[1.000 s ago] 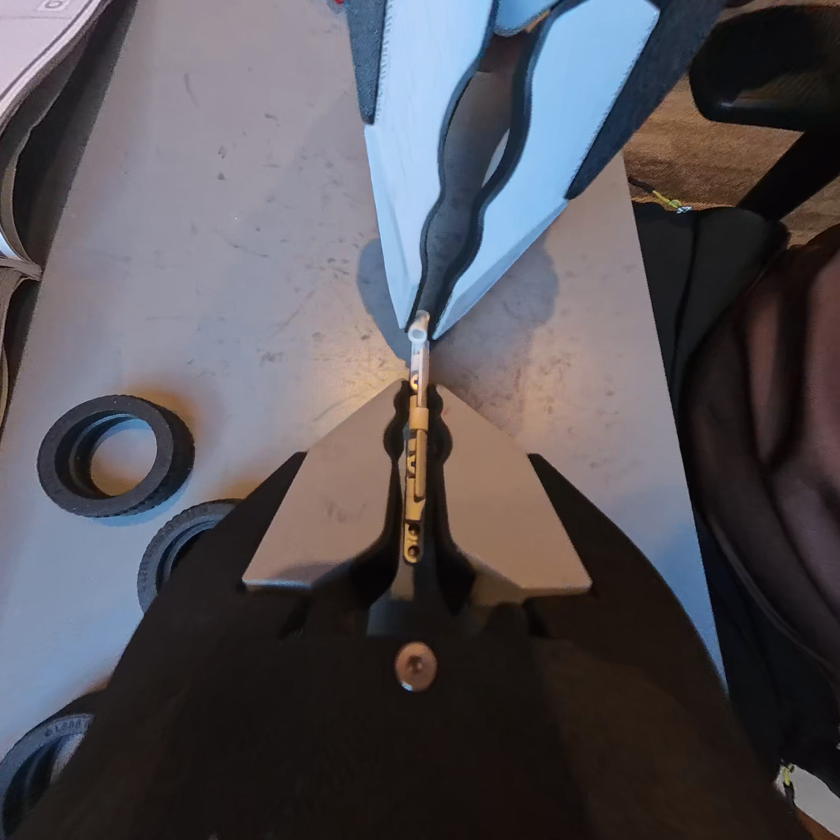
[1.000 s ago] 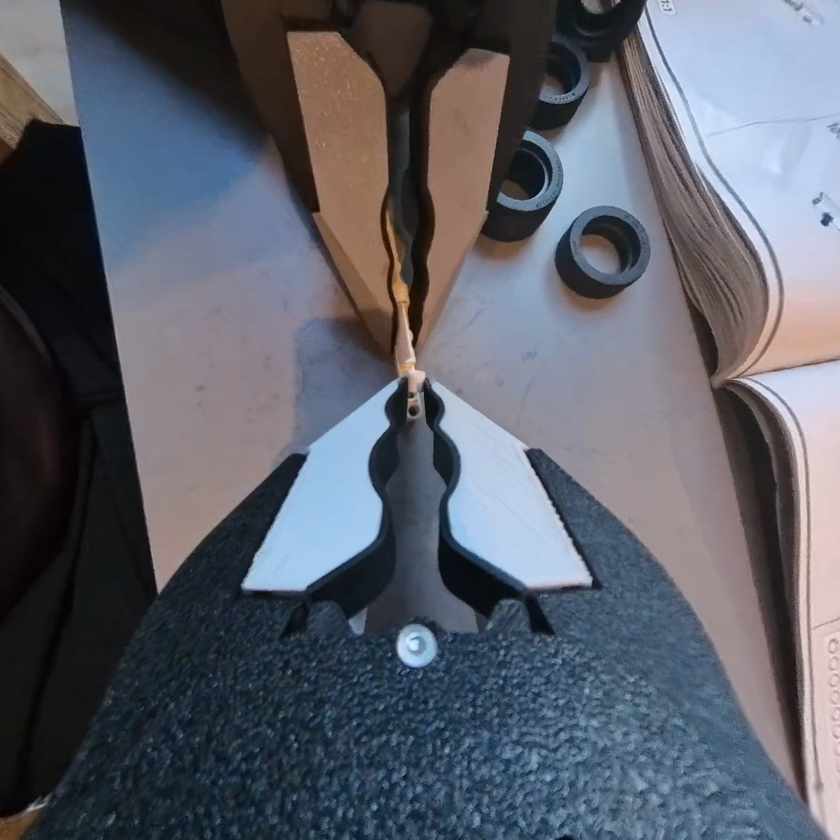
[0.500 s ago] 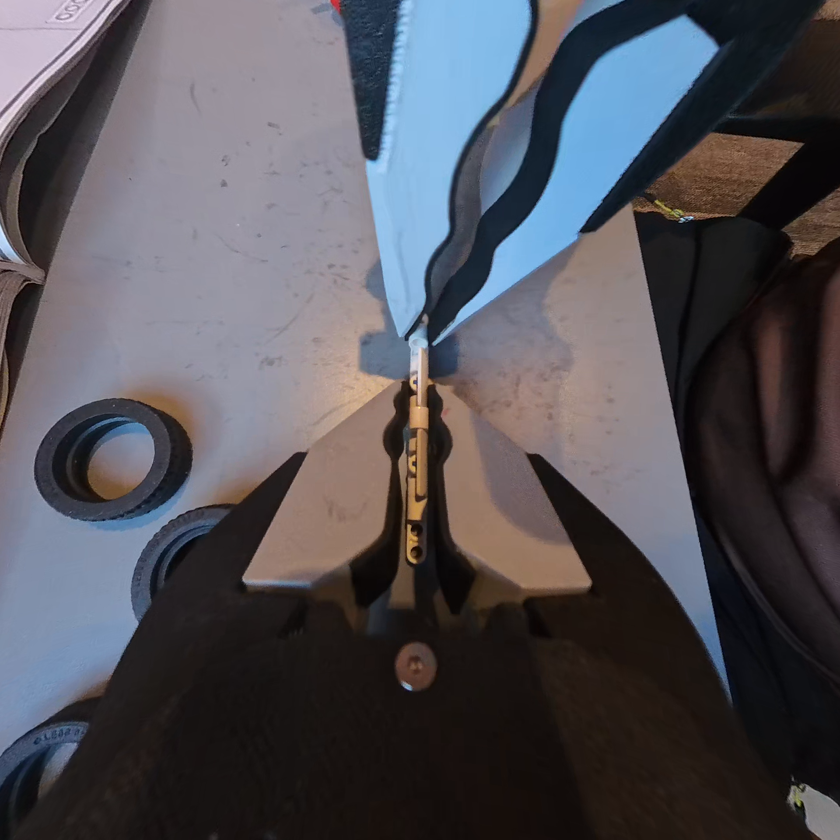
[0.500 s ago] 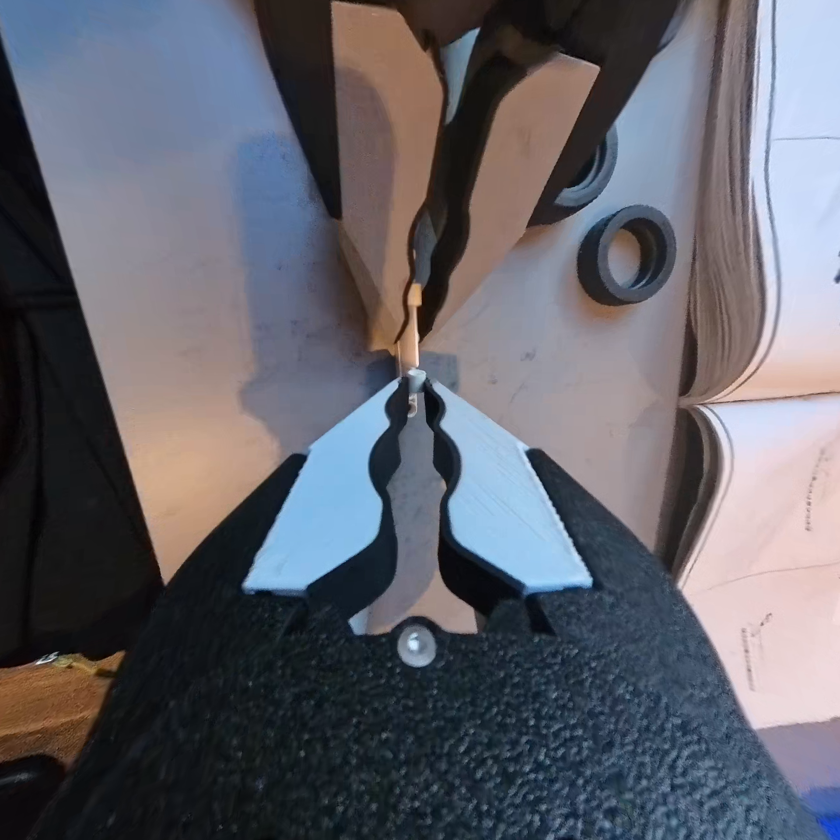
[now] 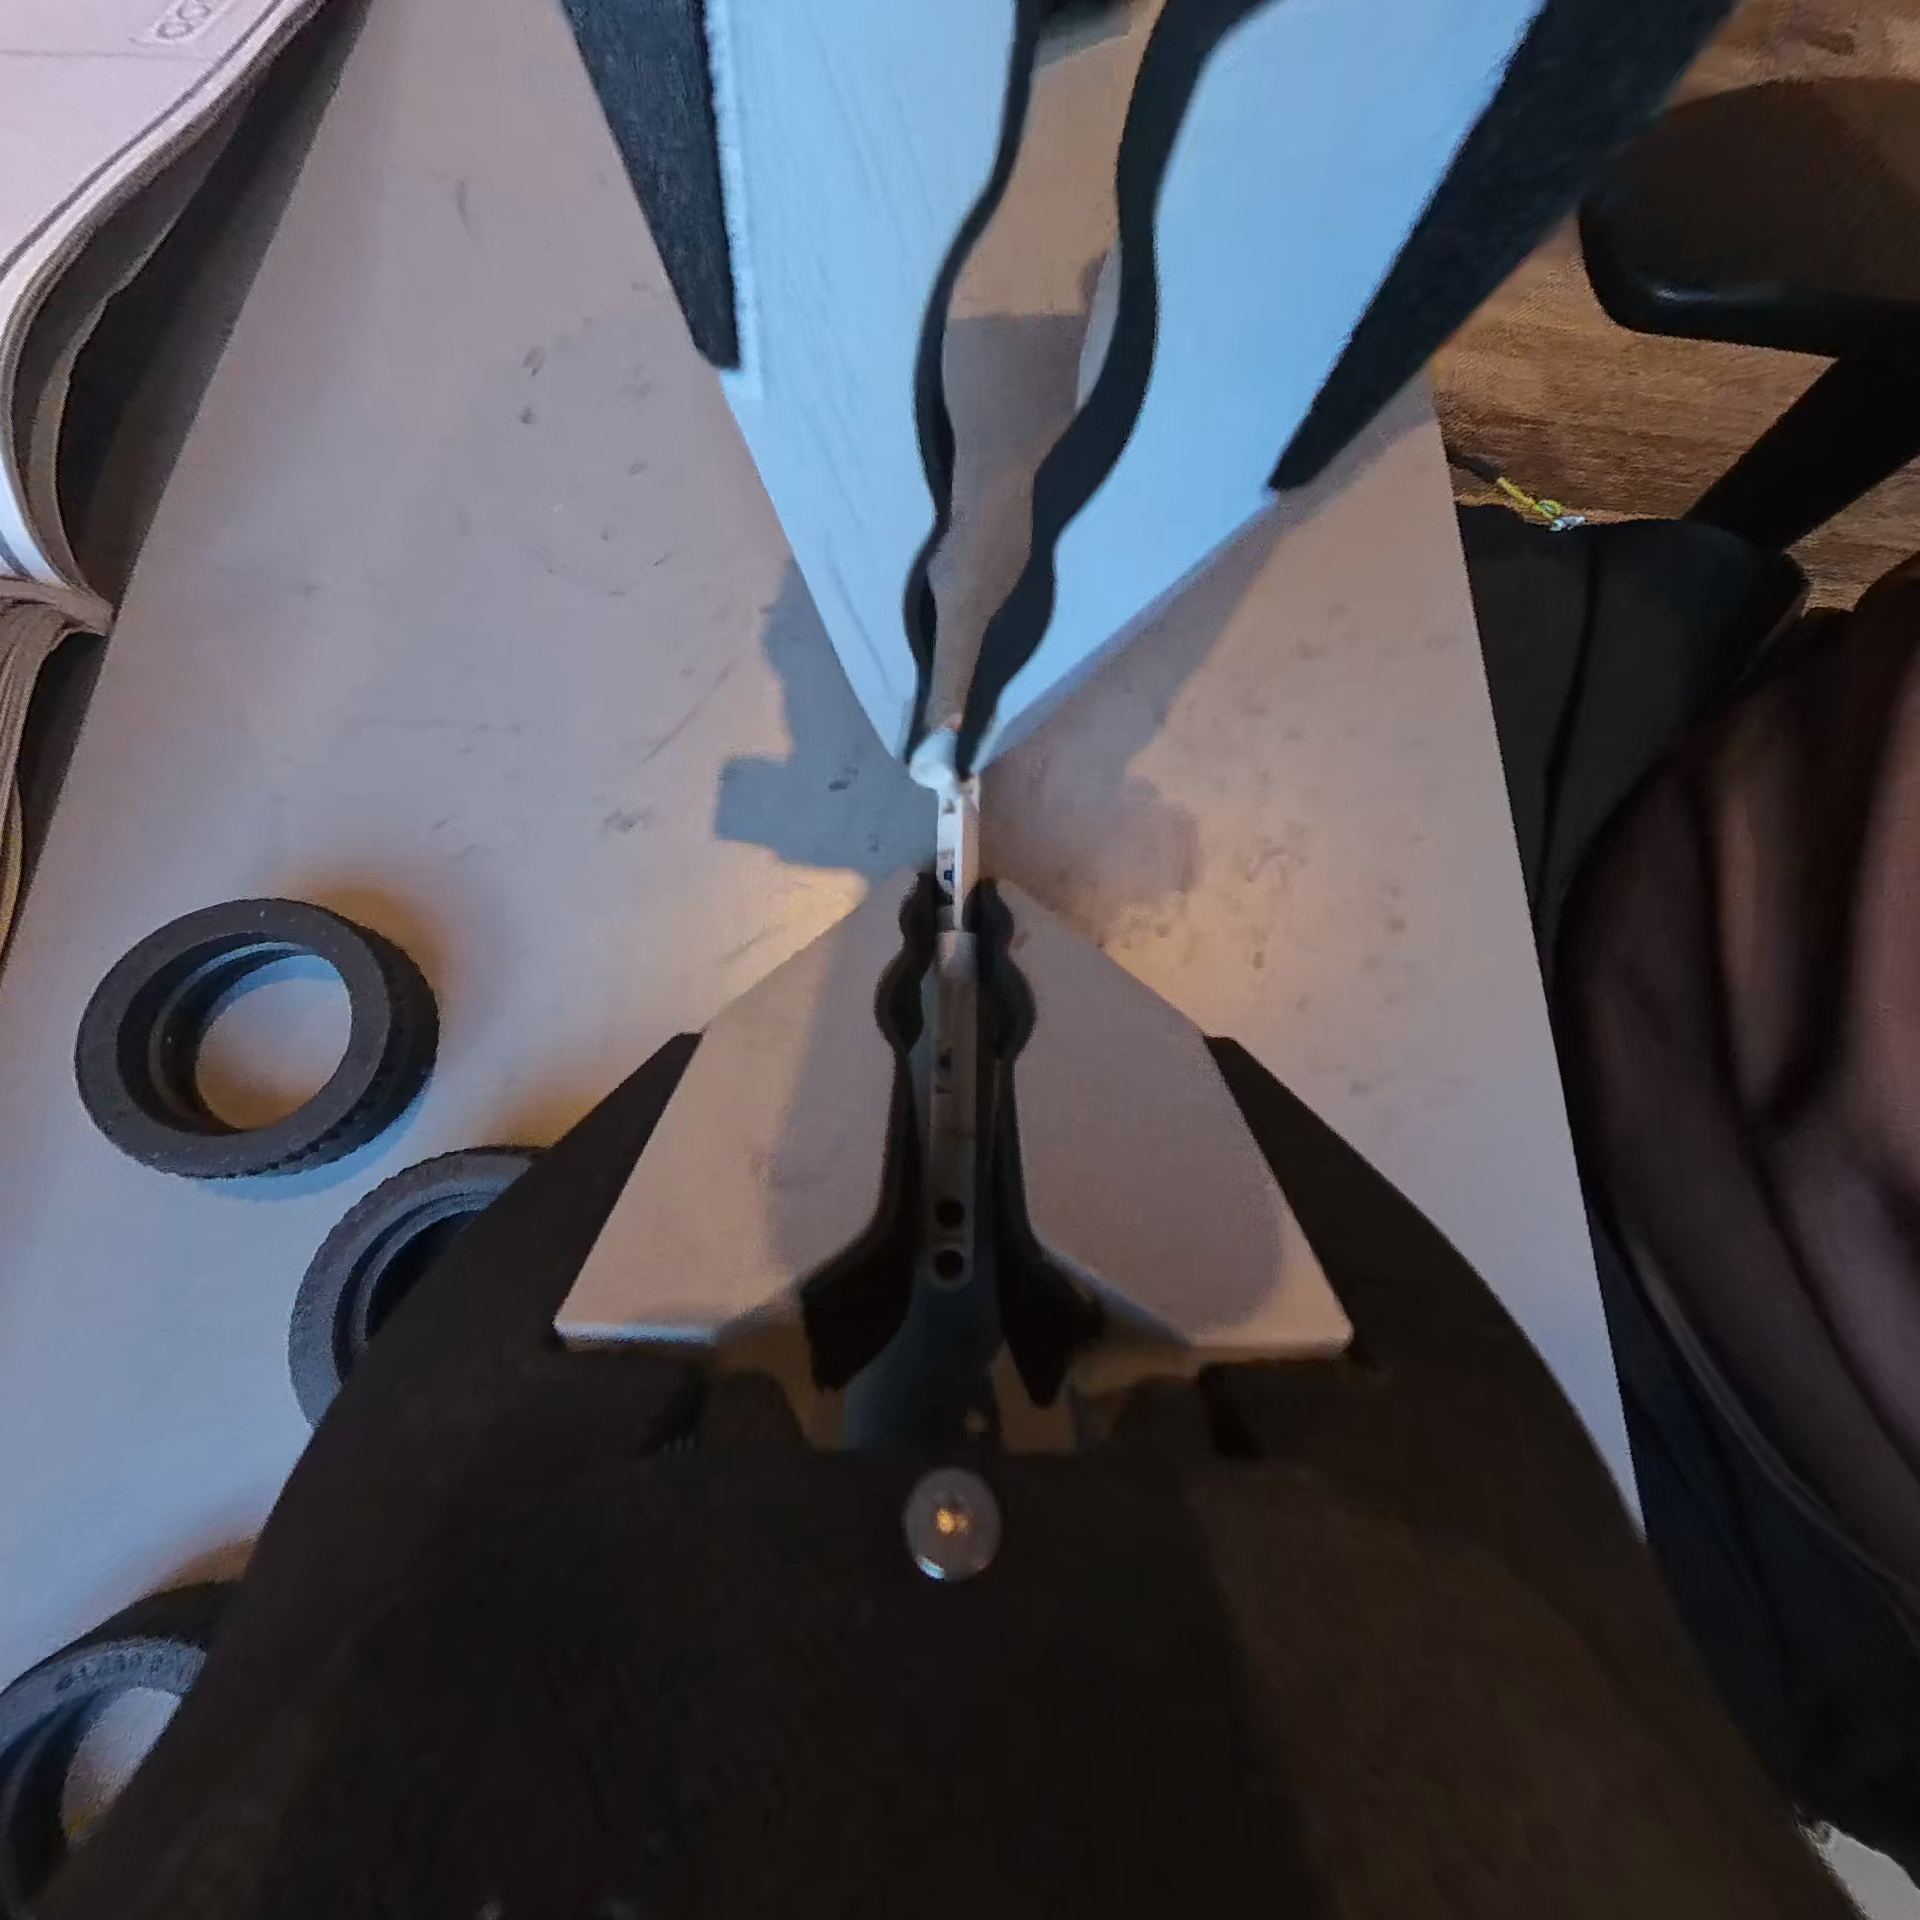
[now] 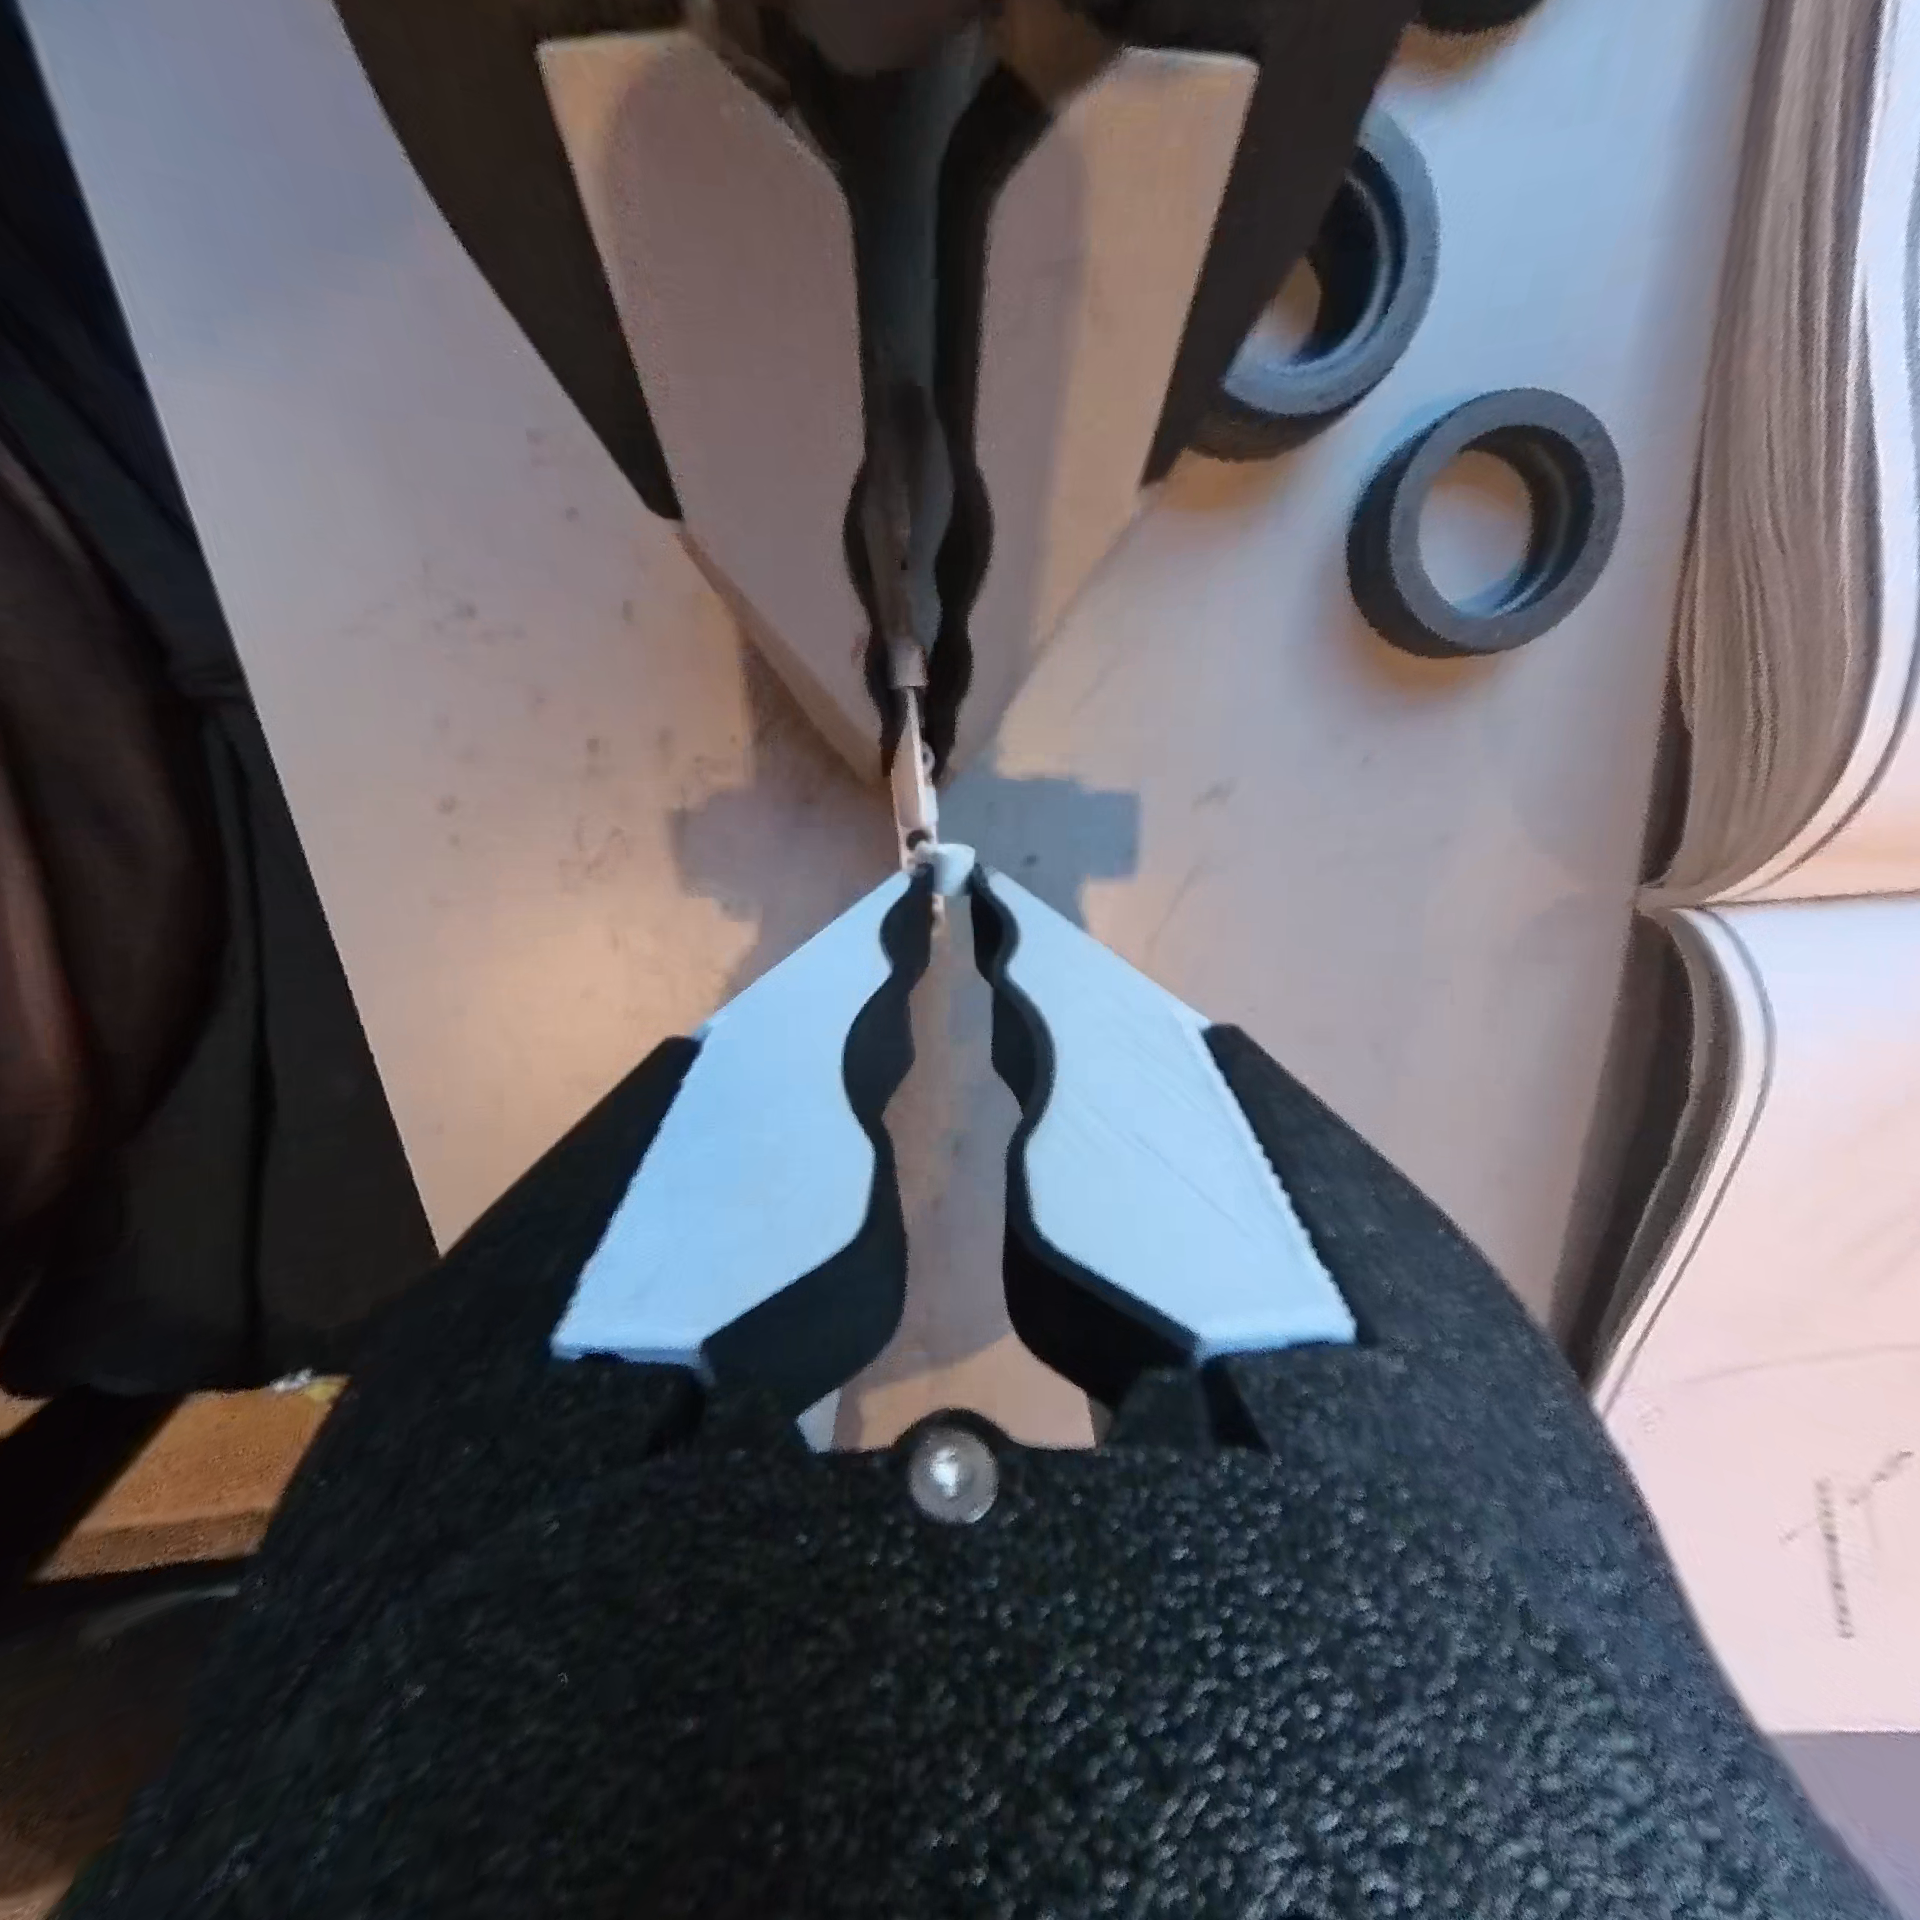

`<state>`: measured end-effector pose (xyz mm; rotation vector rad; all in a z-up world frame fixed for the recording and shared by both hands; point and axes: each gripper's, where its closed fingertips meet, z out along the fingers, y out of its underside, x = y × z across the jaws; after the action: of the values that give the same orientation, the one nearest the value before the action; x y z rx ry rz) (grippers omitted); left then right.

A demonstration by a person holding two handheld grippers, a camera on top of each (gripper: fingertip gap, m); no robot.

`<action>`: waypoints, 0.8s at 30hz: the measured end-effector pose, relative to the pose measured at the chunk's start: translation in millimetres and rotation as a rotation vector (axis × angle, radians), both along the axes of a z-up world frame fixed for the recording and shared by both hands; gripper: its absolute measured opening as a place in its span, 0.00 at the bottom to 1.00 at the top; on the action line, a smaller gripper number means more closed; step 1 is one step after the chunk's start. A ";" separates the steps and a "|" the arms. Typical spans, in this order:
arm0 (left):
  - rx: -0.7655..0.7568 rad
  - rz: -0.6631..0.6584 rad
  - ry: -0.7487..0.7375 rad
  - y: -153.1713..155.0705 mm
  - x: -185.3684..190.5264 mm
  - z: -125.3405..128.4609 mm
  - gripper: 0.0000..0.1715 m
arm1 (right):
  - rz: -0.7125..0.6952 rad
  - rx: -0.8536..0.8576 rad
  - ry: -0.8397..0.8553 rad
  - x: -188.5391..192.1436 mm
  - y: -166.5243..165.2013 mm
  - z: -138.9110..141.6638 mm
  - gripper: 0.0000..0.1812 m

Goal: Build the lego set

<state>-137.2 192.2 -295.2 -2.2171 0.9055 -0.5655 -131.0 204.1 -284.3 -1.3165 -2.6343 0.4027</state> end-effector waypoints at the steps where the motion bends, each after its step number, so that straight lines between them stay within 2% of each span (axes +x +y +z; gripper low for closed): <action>1: 0.007 -0.001 0.006 -0.1 0.1 0.0 0.03 | -0.030 -0.021 0.021 0.5 1.7 0.6 0.04; 4: 0.010 -0.001 0.010 -0.2 0.1 0.1 0.03 | -0.103 -0.113 0.096 2.6 2.5 5.6 0.04; 6: 0.007 0.006 0.002 0.0 -0.4 1.1 0.09 | -0.141 -0.159 0.148 3.3 1.9 11.6 0.04; 13: 0.017 0.031 -0.033 -0.6 -7.8 8.1 0.12 | -0.216 -0.229 0.291 2.6 1.8 23.8 0.04; 19: 0.080 0.031 -0.176 2.2 3.2 37.7 0.09 | -0.245 -0.285 0.380 -1.5 -0.3 33.4 0.04; 24: 0.090 0.019 -0.216 2.8 9.7 44.1 0.06 | -0.231 -0.322 0.415 -3.4 -6.1 37.5 0.04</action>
<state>-127.5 195.0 -251.1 -2.0361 0.7810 -0.7249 -134.5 198.0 -246.8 -1.4196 -2.1110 0.9751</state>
